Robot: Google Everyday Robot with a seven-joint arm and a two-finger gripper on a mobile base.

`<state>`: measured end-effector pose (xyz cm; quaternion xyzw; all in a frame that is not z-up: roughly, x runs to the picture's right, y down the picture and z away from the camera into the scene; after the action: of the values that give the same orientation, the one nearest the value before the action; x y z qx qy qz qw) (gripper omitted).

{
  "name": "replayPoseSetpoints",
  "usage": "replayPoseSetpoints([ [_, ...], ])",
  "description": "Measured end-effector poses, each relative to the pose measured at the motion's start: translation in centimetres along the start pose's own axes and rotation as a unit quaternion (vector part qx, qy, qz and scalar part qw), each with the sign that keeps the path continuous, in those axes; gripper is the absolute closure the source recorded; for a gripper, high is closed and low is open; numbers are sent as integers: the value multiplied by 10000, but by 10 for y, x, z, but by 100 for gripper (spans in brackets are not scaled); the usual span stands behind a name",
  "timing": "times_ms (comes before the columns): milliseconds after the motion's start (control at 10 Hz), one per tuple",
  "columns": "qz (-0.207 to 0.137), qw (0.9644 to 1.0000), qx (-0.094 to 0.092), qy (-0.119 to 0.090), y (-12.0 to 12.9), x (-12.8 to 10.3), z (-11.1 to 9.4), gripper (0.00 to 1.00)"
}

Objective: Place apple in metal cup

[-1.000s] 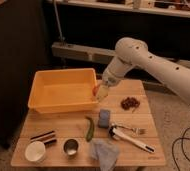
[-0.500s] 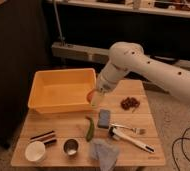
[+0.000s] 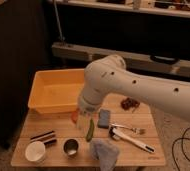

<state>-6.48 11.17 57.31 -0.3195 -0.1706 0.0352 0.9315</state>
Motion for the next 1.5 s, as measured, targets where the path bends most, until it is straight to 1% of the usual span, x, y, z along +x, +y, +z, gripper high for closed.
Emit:
replayPoseSetpoints([
  [100, -117, 9999, 40, 93, 6, -4, 3, 100],
  [200, -281, 9995, 48, 156, 11, -6, 14, 100],
  [400, -460, 9989, 37, 127, 11, -6, 27, 100],
  [500, -599, 9982, 5, 84, 10, -12, 35, 100],
  [700, -923, 9956, -137, 6, 5, -33, 59, 100],
  [800, -1018, 9946, -211, -17, 6, -40, 67, 100],
  [900, -1075, 9937, -322, -20, 10, -41, 76, 100],
  [1100, -1221, 9911, -533, 5, 19, -37, 102, 100],
  [1200, -1385, 9880, -678, 28, 25, -35, 120, 100],
  [1400, -1510, 9852, -812, 42, 28, -31, 131, 100],
  [1500, -1597, 9832, -885, 63, 30, -29, 136, 100],
])
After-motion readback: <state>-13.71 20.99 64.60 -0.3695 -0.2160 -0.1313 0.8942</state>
